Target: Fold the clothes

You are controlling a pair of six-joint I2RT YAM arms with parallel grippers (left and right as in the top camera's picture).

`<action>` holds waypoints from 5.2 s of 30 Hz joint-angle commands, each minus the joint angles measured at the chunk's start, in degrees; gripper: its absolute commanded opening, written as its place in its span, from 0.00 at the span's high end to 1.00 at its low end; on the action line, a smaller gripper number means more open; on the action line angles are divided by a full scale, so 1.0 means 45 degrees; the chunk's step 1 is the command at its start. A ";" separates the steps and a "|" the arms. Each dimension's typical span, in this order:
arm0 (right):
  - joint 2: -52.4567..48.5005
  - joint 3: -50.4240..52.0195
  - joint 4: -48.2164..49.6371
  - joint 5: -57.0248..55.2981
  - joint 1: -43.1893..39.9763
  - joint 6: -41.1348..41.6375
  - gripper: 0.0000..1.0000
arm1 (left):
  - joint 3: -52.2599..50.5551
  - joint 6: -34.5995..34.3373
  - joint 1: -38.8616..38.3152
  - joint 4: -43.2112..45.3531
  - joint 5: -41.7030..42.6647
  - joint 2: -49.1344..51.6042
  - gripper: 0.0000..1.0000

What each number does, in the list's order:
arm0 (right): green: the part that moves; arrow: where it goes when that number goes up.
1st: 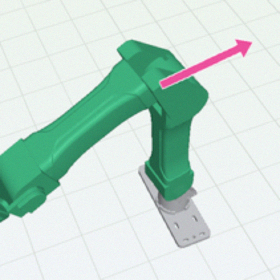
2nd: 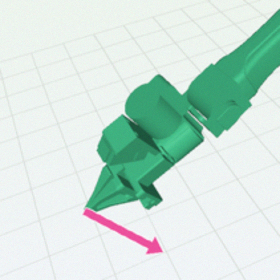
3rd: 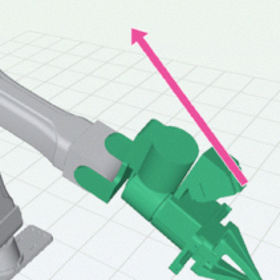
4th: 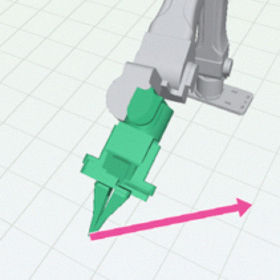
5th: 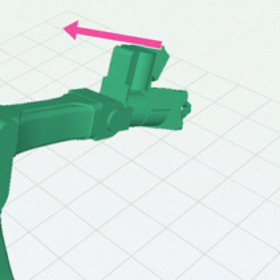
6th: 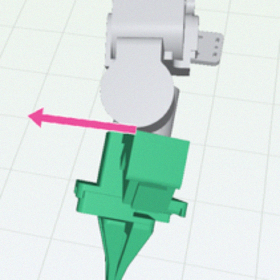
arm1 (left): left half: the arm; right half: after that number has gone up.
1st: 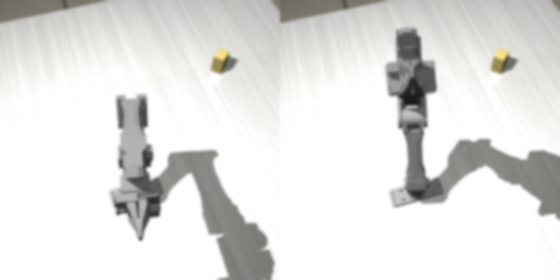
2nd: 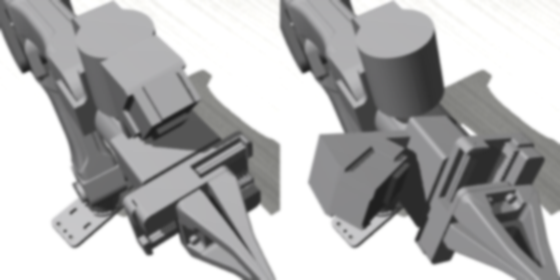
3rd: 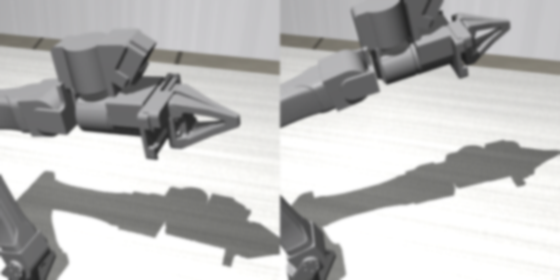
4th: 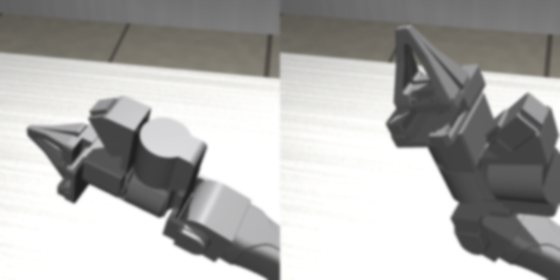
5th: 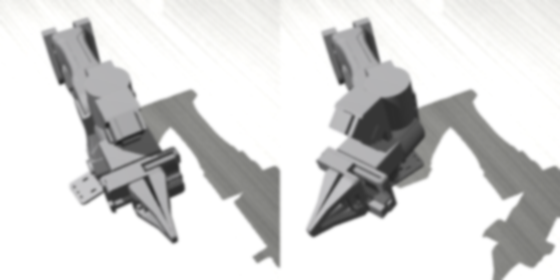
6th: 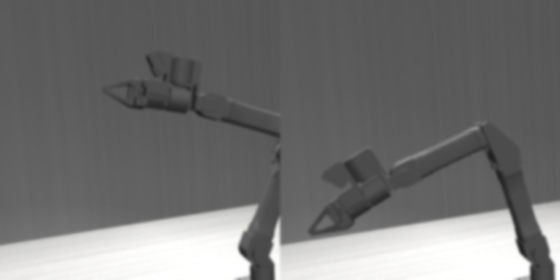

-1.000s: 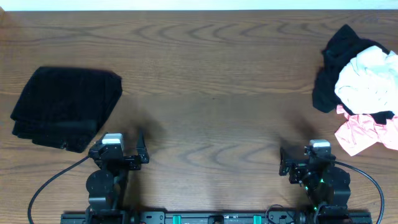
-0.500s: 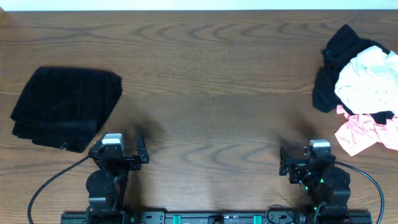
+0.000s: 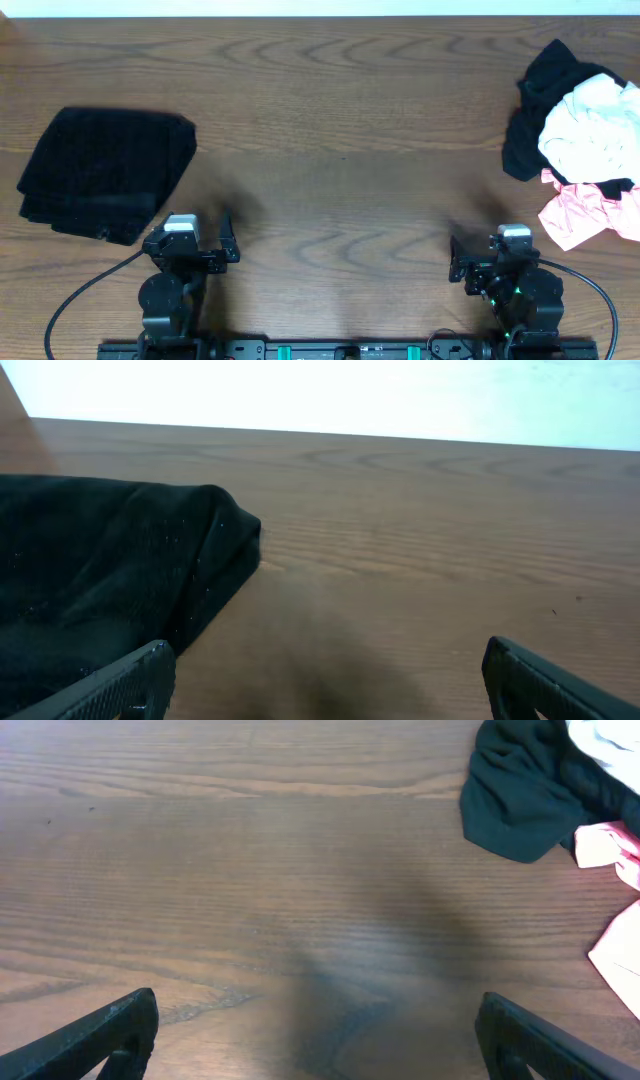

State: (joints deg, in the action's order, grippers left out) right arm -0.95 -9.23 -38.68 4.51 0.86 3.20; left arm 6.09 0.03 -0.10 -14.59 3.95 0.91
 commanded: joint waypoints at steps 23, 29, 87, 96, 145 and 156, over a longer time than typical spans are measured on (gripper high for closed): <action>0.0112 0.0078 0.3021 0.3857 -0.0083 0.2943 0.01 | -0.0272 -0.3463 0.0044 -0.0160 0.0845 0.0520 0.02; -0.0364 -0.0165 0.4949 0.4571 -0.0083 0.4279 0.01 | 0.1350 -0.4036 0.0044 -0.1336 0.2463 0.2278 0.02; -2.2809 -1.5858 -0.1724 -0.0321 -0.5926 0.2254 0.41 | 1.6636 -0.1967 0.0044 -0.9855 0.2312 1.5684 0.02; -2.2440 -1.6198 -0.2429 0.0117 -0.5683 0.2346 0.96 | 1.6636 -0.1962 0.0044 -0.9884 0.2312 1.5684 0.02; -1.6830 -2.0210 0.1865 0.6096 0.2463 0.1263 0.99 | 1.6636 -0.1962 0.0044 -0.9797 0.2307 1.5684 0.02; -1.5178 -2.0215 0.0588 0.7718 0.3254 0.1520 0.99 | 1.6636 -0.1962 0.0044 -0.9787 0.2302 1.5684 0.02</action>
State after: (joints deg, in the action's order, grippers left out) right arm -69.30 -99.35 -35.44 35.35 14.39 9.06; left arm 79.88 -10.02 -0.10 -58.54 14.63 71.18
